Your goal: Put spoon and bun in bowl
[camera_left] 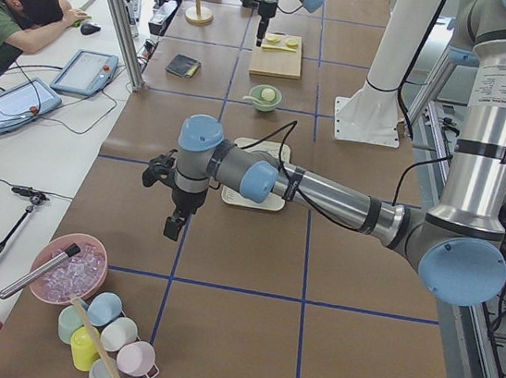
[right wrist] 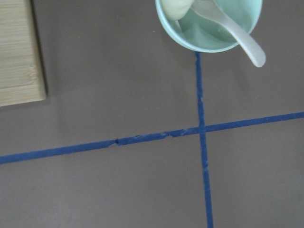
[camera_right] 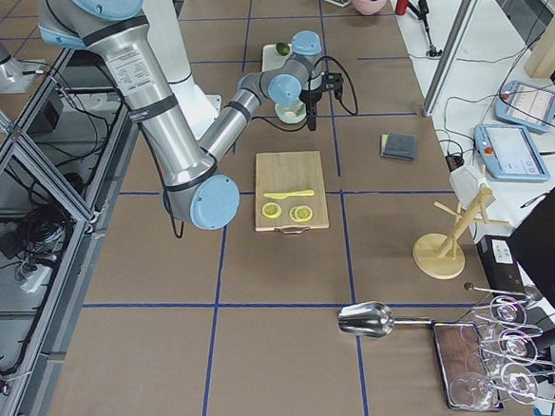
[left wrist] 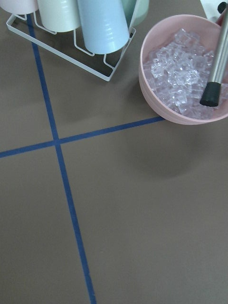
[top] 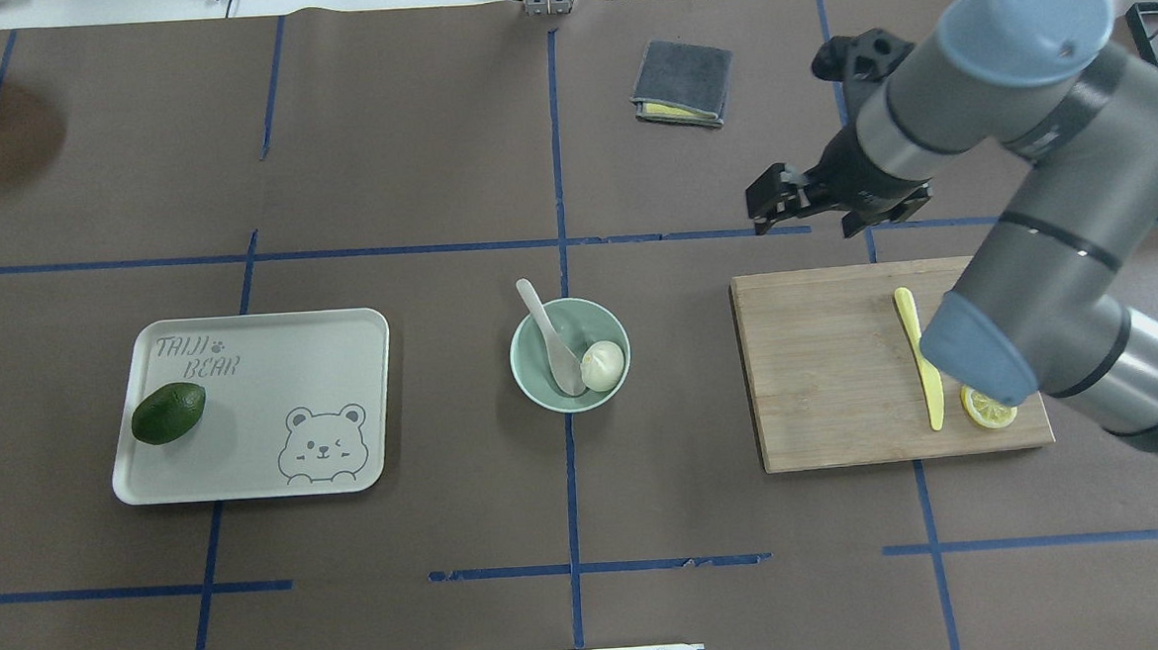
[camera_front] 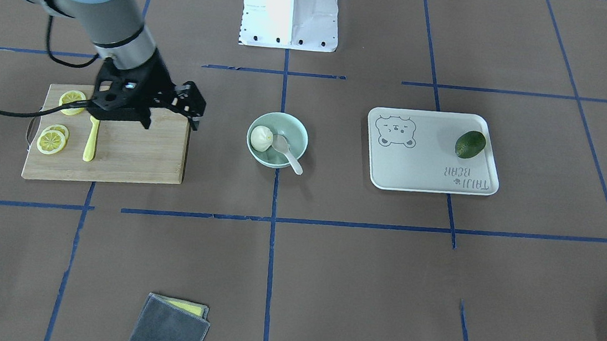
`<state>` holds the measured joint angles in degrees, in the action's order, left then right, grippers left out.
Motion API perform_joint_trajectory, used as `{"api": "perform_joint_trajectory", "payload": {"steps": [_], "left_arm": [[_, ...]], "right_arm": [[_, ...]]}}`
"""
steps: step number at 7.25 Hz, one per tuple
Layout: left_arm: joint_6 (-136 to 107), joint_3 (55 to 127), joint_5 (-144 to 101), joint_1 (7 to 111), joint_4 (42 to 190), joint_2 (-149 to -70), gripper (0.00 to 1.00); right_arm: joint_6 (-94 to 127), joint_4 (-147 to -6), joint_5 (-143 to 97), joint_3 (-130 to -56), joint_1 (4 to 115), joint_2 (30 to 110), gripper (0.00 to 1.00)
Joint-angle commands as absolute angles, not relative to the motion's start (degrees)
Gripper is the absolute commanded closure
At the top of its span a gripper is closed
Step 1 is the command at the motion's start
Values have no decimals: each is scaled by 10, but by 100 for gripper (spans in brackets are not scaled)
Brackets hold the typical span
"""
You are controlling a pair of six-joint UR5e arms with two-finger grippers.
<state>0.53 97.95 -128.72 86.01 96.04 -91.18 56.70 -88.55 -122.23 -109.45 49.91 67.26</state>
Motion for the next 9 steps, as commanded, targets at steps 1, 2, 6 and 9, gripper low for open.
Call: {"api": "perform_joint_trajectory", "payload": {"steps": [1,2,6,9], "left_arm": [[33,958,-1318,893,917,-905,0],[34,955,-1332,895,901,-904,0],[30,947,-1333,894,901,-893,0],[28,947,-1334,894,901,-893,0]], "right_arm": [[385,-895,-1300,-1094,630,757,0],[316,-895,-1317,-1085,665,785,0],[66,-894,-1366,-988,818,860,0],[-41,-891,-1368,-912,891,879,0]]}}
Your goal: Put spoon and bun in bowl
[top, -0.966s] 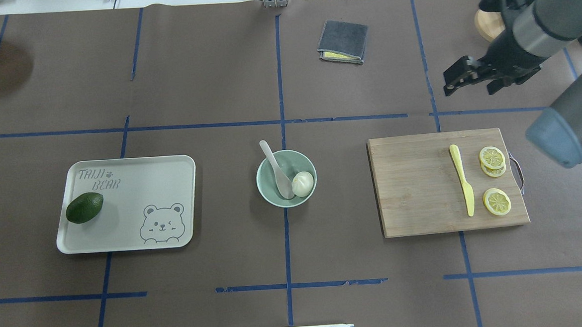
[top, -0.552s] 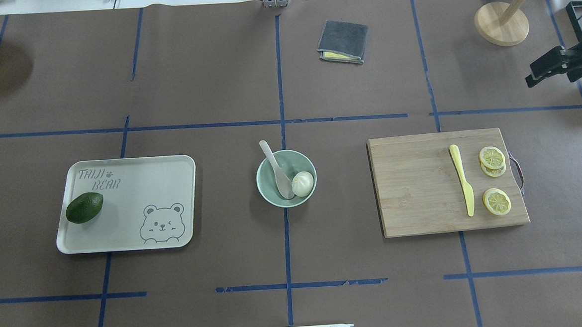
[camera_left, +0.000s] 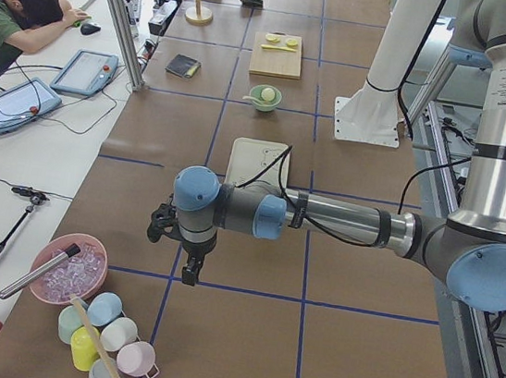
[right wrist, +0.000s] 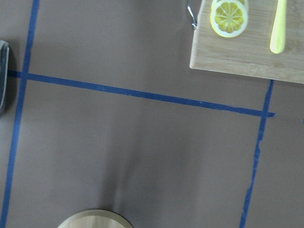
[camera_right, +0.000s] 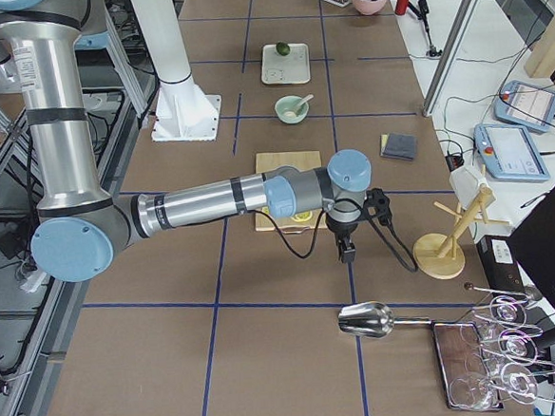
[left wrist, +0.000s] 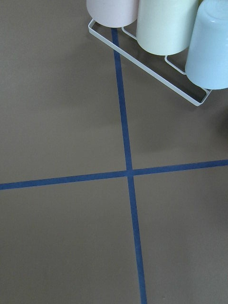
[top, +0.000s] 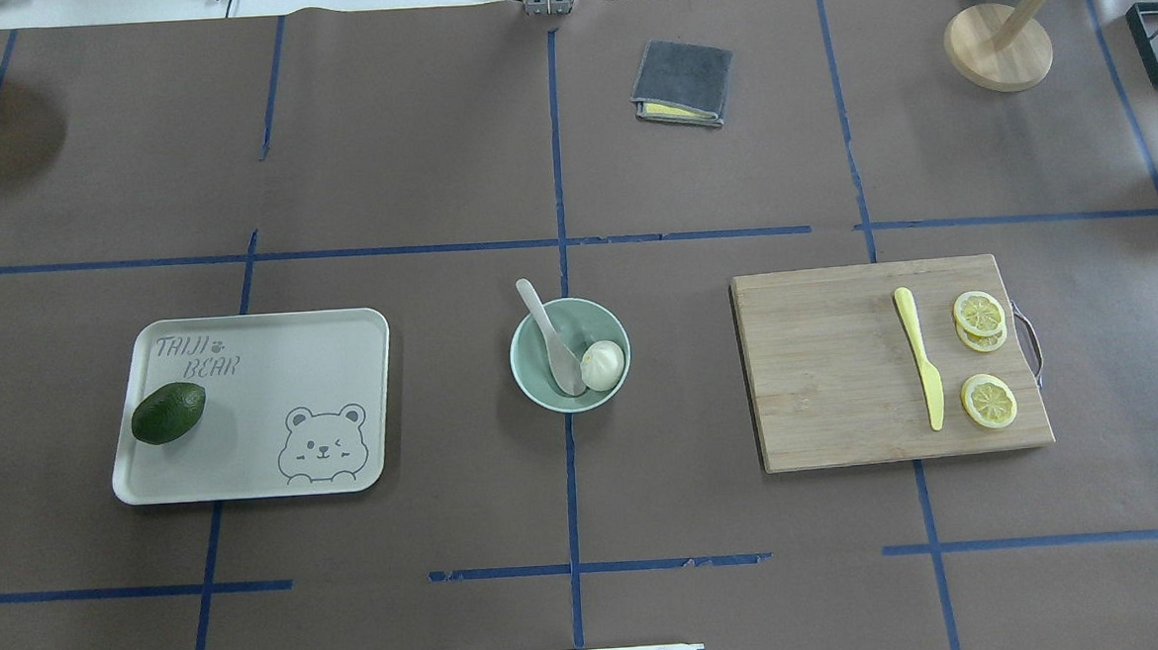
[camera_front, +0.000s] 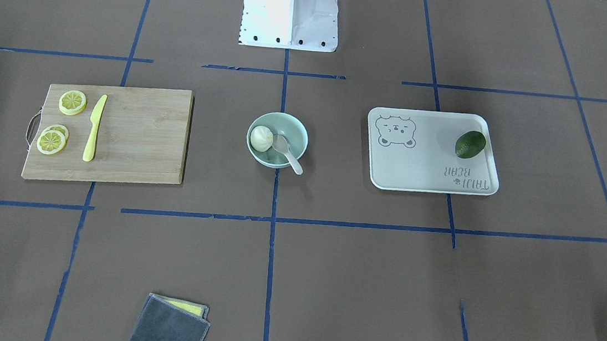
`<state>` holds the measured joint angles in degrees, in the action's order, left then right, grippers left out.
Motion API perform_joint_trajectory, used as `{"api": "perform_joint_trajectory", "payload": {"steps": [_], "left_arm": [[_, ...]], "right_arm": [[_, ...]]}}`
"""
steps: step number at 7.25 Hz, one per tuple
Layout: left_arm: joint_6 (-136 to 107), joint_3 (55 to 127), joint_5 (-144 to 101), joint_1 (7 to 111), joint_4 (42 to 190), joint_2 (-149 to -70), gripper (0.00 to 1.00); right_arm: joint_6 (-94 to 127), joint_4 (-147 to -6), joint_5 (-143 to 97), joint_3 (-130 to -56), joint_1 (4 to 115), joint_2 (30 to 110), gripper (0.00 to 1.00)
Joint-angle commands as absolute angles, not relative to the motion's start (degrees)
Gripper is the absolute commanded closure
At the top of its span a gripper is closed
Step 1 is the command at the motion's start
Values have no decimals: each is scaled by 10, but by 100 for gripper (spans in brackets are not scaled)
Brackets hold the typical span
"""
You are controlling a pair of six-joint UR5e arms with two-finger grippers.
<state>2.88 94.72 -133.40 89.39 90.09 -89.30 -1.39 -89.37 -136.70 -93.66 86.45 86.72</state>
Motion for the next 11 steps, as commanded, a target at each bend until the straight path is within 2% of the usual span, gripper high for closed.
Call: {"api": "perform_joint_trajectory", "payload": {"steps": [1,4,11], "left_arm": [[28,946,-1333,894,901,-893,0],[28,945,-1332,894,901,-892,0],[27,937,-1333,894,902,-892,0]], "right_arm": [[-36,-884,-1363,-894,891,894,0],[-26,-834,-1365,-885,895,891,0],[34,-832,-1388,-884,899,904,0]]}}
